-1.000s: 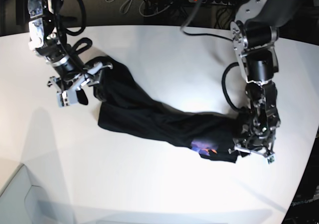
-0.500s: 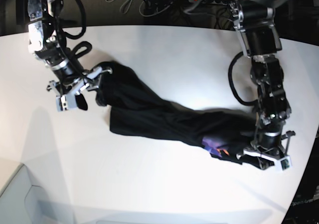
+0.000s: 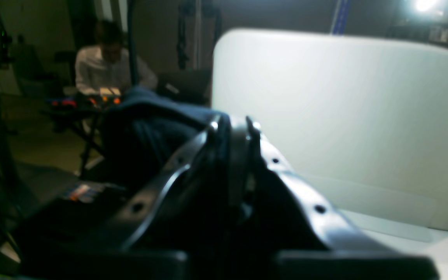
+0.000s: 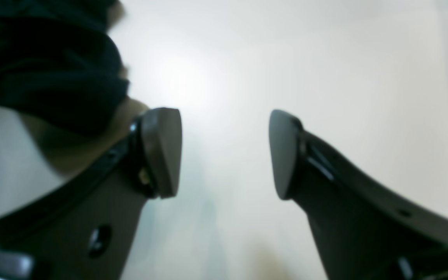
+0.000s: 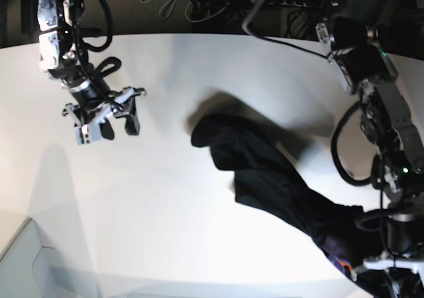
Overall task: Layout the t-shirt on the table in an organized manner, then fold the t-shirt properly
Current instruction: 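Sweep the left arm over the shirt to flatten it, then raise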
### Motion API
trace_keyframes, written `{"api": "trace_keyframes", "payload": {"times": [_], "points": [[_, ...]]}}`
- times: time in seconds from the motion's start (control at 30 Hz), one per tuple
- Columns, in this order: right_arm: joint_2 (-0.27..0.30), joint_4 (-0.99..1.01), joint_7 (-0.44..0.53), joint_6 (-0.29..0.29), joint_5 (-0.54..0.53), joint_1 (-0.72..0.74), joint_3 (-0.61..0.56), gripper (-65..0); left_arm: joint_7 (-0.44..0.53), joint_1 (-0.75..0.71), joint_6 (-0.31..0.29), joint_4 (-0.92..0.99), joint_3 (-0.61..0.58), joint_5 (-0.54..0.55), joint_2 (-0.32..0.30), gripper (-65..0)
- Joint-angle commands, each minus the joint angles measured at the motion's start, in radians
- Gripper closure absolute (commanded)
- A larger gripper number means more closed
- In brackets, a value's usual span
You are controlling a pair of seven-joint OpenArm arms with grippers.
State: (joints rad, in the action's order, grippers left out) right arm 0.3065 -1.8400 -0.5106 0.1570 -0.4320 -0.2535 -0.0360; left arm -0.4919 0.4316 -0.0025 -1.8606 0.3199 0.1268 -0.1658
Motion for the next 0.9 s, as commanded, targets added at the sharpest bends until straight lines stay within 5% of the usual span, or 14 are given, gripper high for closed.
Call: {"api": "trace_keyframes", "payload": {"times": [0.0,0.17,0.3,0.5,0.67,0.73,0.87], "points": [[0.010,-0.016,0.027,0.000,-0.009,-0.005,0.026,-36.3,0.005,0.049,0.002,-0.012,0.003,0.001,-0.011,-0.3],[0.004,-0.016,0.027,0.000,-0.009,-0.022,0.089,-36.3,-0.035,0.155,-0.001,-0.020,-0.008,0.003,-0.042,-0.4],[0.003,-0.016,0.027,0.000,-0.009,-0.025,0.112,-36.3,-0.041,0.275,0.005,-0.006,-0.149,-0.003,-0.001,-0.4],[0.001,-0.017,0.027,0.000,-0.009,-0.039,0.175,-36.3,-0.041,0.341,-0.001,0.171,-0.350,-0.017,0.216,-0.5],[-0.023,-0.023,0.027,0.000,-0.009,-0.062,0.273,-36.3,-0.038,0.330,0.000,0.424,-0.601,-0.097,0.309,-0.7],[-0.033,-0.023,0.027,0.000,-0.009,-0.069,0.310,-36.3,-0.029,0.310,0.000,0.556,-0.695,-0.098,0.323,-4.8],[-0.051,-0.023,0.027,0.000,-0.011,-0.083,0.367,-36.3,0.062,0.286,0.005,0.714,-0.850,-0.085,0.323,-25.2]]}}
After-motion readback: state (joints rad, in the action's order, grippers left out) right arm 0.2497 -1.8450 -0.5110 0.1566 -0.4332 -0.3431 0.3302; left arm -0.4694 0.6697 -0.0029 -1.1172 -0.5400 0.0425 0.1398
